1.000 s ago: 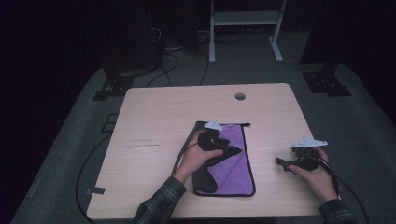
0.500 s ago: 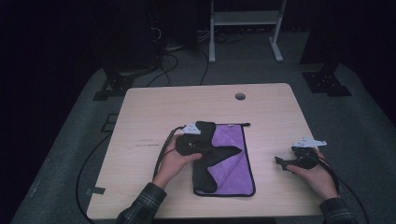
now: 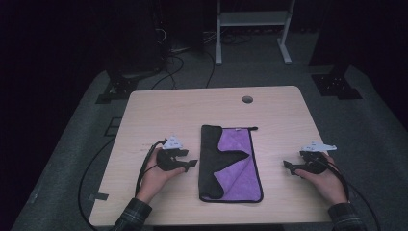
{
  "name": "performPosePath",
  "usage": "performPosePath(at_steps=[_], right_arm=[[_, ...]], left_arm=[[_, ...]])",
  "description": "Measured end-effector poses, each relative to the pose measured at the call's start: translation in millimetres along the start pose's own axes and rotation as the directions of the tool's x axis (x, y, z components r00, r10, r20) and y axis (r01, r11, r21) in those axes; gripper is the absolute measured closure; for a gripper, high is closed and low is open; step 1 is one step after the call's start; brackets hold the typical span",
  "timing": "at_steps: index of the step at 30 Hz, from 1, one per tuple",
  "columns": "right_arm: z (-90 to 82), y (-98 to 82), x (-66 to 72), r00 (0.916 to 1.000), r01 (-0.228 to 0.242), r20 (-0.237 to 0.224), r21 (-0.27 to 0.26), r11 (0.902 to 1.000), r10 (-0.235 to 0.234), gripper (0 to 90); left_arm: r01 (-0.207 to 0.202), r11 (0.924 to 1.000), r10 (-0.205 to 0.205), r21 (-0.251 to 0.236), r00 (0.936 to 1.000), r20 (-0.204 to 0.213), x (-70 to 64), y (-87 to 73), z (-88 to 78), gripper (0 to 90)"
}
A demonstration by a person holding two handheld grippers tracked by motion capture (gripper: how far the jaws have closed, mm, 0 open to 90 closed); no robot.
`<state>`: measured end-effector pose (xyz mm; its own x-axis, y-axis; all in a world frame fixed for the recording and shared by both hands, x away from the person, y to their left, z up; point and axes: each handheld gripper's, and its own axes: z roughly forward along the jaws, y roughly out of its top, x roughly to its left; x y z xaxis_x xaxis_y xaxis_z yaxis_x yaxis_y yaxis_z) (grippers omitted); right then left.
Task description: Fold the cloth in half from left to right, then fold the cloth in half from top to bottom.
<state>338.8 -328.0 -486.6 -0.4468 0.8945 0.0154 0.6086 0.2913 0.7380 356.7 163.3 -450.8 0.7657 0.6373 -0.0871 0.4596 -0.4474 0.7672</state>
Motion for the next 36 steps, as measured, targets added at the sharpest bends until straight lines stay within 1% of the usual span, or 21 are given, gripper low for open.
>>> performPosePath(at_steps=[3,4,7,8,9,12,14,16,22,24,27,28,31,33,35,36], right_arm=[[0.0,0.0,0.0,1.0000,0.002,-0.001,-0.002,1.0000,-0.002,17.1],[0.0,0.1,-0.1,1.0000,0.003,-0.001,-0.003,1.0000,-0.003,17.2],[0.2,0.2,-0.1,1.0000,0.004,-0.003,-0.004,1.0000,-0.004,17.6],[0.2,0.2,-0.1,1.0000,0.004,-0.003,-0.004,1.0000,-0.004,17.6],[0.2,0.2,-0.2,1.0000,0.007,-0.002,-0.005,1.0000,-0.007,17.7],[0.2,0.2,-0.2,1.0000,0.007,-0.002,-0.006,1.0000,-0.007,17.7],[0.2,0.2,-0.2,1.0000,0.007,-0.002,-0.006,1.0000,-0.007,17.7],[0.2,0.2,-0.2,1.0000,0.007,-0.002,-0.006,1.0000,-0.007,17.7],[-0.1,0.1,0.1,1.0000,0.006,-0.006,-0.007,1.0000,-0.006,19.0],[-0.3,0.1,-0.4,1.0000,0.006,-0.004,-0.009,0.9999,-0.006,21.3],[-1.1,0.0,-1.3,1.0000,0.003,-0.002,-0.017,0.9999,-0.003,27.5],[-1.3,-0.1,-1.8,1.0000,0.000,-0.002,-0.022,0.9998,0.000,29.9],[-2.6,0.1,-3.6,1.0000,-0.003,-0.001,-0.024,0.9997,0.003,38.0],[-4.0,1.5,-4.1,0.9999,-0.009,-0.012,-0.016,0.9998,0.009,41.6],[-5.1,3.4,-2.9,0.9993,-0.013,-0.035,-0.020,0.9997,0.012,43.8],[-5.6,4.8,-1.7,0.9990,-0.006,-0.044,-0.024,0.9997,0.005,44.7]], left_arm=[[0.004,1.0000,-0.004,0.008,0.9996,-0.026,5.0,-8.3,-6.7,36.7],[0.012,0.9999,-0.012,0.011,0.9994,-0.032,6.5,-11.0,-8.3,36.1],[0.020,0.9993,-0.018,0.032,0.9982,-0.057,11.3,-18.9,-14.6,34.1],[0.020,0.9993,-0.018,0.032,0.9982,-0.057,11.3,-18.9,-14.6,33.5],[0.021,0.9990,-0.018,0.039,0.9974,-0.069,13.9,-23.1,-18.5,32.9],[0.033,0.9984,-0.029,0.046,0.9959,-0.086,17.7,-30.6,-24.5,31.5],[0.033,0.9980,-0.027,0.053,0.9942,-0.104,19.6,-34.9,-28.4,29.9],[0.039,0.9977,-0.033,0.055,0.9932,-0.112,21.4,-39.0,-32.1,28.8],[0.057,0.9962,-0.047,0.066,0.9884,-0.145,27.1,-49.4,-38.5,24.7],[0.053,0.9957,-0.041,0.076,0.9874,-0.153,28.7,-51.8,-38.5,24.3],[0.045,0.9948,-0.030,0.091,0.9853,-0.168,30.2,-55.2,-36.9,22.6],[0.048,0.9941,-0.031,0.097,0.9853,-0.168,30.5,-55.6,-36.7,22.2],[0.044,0.9947,-0.027,0.093,0.9848,-0.171,31.7,-57.6,-35.8,20.2],[0.043,0.9950,-0.026,0.091,0.9845,-0.173,31.9,-58.0,-35.3,18.9],[0.032,0.9955,-0.016,0.089,0.9842,-0.176,31.5,-58.9,-34.2,17.1],[0.033,0.9958,-0.018,0.085,0.9840,-0.177,31.4,-59.4,-33.7,15.2]])
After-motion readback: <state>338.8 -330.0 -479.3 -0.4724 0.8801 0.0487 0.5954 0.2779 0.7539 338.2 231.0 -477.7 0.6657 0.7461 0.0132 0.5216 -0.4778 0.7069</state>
